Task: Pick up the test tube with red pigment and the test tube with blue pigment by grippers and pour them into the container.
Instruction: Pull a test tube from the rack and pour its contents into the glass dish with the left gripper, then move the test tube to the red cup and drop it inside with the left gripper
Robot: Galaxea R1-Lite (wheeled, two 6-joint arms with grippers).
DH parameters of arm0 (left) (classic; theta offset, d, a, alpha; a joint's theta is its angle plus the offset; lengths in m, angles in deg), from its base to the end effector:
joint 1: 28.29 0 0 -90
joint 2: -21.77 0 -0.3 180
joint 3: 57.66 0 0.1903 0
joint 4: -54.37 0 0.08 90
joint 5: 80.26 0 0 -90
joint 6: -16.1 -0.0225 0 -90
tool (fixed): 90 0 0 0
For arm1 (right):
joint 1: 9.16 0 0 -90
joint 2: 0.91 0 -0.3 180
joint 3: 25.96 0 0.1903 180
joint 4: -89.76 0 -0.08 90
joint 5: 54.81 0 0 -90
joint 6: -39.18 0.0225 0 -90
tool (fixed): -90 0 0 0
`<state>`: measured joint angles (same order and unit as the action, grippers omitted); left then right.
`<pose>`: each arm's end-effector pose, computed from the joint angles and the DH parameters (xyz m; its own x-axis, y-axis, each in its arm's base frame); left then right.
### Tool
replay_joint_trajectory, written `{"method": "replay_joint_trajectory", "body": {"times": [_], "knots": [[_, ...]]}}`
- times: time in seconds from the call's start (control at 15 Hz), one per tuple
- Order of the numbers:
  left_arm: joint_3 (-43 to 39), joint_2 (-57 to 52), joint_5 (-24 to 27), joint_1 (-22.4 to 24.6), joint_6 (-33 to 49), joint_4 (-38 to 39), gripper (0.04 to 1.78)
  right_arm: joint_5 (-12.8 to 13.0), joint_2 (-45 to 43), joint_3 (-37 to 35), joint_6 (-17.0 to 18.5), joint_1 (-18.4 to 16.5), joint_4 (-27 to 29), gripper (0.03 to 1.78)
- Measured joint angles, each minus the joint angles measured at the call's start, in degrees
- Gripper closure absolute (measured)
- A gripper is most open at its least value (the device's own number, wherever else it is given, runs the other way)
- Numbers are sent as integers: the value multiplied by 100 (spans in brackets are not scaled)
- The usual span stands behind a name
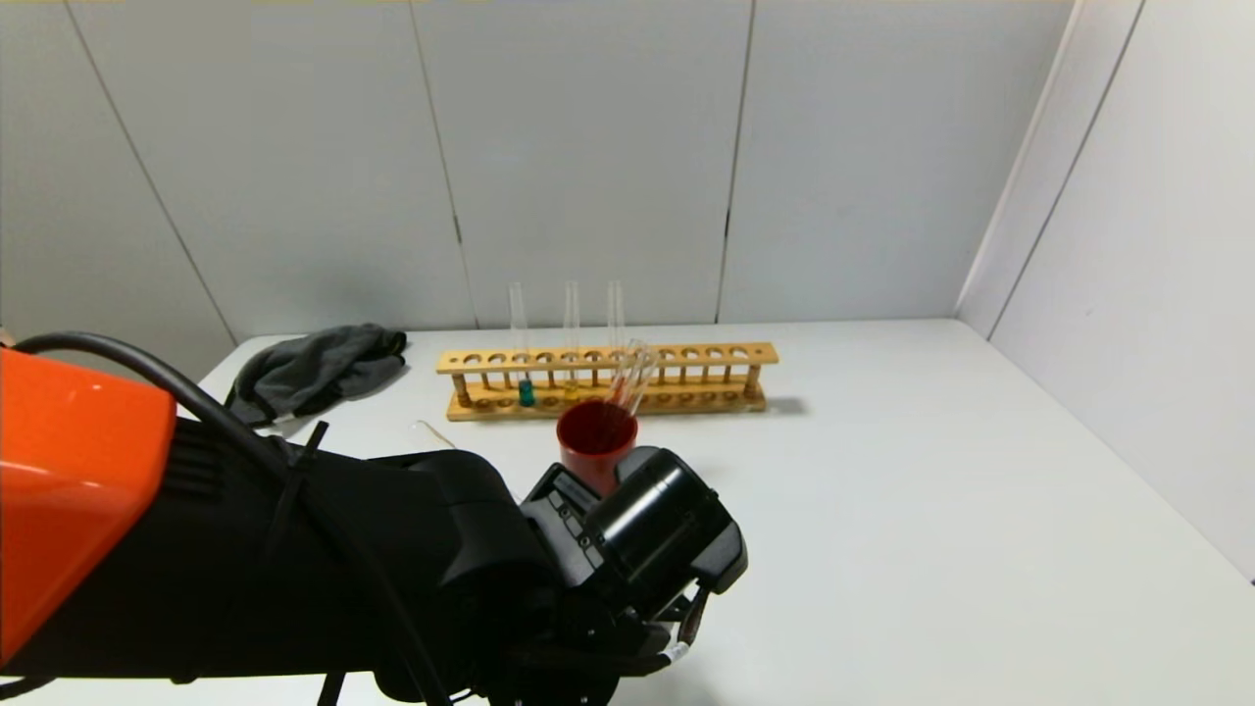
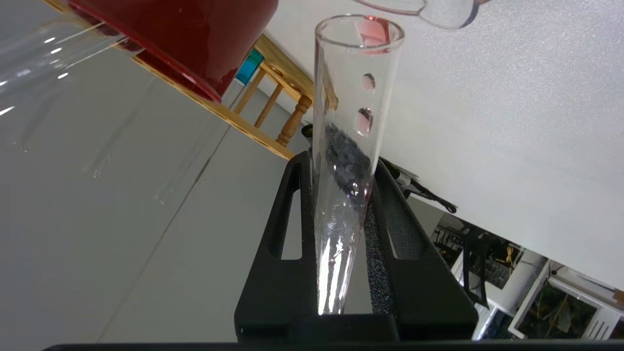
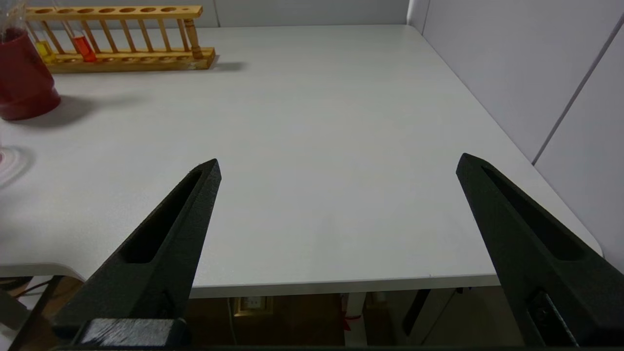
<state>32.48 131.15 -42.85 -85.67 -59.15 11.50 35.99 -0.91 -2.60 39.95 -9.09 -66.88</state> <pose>0.1892 -0.2624 0.1375 0.8222 0.1888 -0.5370 0.5400 -0.5568 0.6311 -0.0228 -0.0003 0.0755 0.9999 -0.0127 0.0000 0.0127 0.9998 0.0134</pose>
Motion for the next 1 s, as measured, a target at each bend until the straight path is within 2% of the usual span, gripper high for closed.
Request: {"method": "replay_joint_trajectory", "body": {"times": [0.4,0.73,1.0], "knots": [[-254,-612,166,33,546,215,149,0,0,0,2,0,0,11],[-761,-1048,1086,215,1359,1432,149,0,0,0,0,0,0,11],[-1078,-1368,1764,560,2269,2402,149,-2,0,0,2,0,0,11]]}}
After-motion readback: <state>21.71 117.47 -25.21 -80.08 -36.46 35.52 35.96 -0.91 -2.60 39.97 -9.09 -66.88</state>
